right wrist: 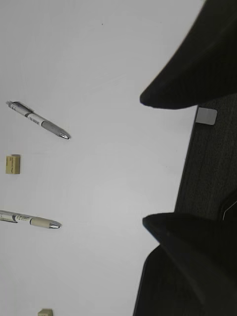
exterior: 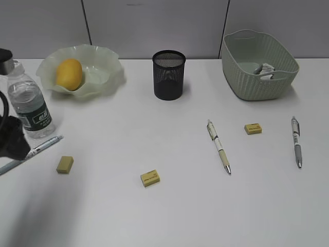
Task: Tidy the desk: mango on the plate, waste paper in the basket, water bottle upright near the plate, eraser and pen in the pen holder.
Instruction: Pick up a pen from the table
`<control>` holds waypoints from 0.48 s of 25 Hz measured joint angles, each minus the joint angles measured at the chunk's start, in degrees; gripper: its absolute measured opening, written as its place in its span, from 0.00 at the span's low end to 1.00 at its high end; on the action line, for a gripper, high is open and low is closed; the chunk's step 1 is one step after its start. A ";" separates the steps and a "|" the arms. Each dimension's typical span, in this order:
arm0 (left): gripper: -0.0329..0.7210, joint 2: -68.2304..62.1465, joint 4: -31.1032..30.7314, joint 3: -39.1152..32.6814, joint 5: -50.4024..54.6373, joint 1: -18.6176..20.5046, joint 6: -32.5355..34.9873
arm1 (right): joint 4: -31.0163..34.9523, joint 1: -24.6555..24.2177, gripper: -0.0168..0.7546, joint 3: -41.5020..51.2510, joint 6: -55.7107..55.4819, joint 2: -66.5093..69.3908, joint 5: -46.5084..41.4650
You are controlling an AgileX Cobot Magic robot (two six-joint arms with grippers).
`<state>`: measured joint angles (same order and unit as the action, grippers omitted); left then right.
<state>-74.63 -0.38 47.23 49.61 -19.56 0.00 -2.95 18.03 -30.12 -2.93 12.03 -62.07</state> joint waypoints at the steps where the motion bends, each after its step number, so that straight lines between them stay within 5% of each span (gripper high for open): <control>1: 0.71 0.11 -0.16 0.44 3.45 0.00 0.00 | 0.00 0.00 0.70 0.00 0.00 0.00 0.00; 12: 0.64 8.46 -0.39 -2.93 12.37 0.00 0.33 | 0.49 0.00 0.70 -2.83 0.00 1.08 -3.20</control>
<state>-66.16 -0.78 44.30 61.98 -19.56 0.33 -2.46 18.03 -32.96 -2.93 13.11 -65.27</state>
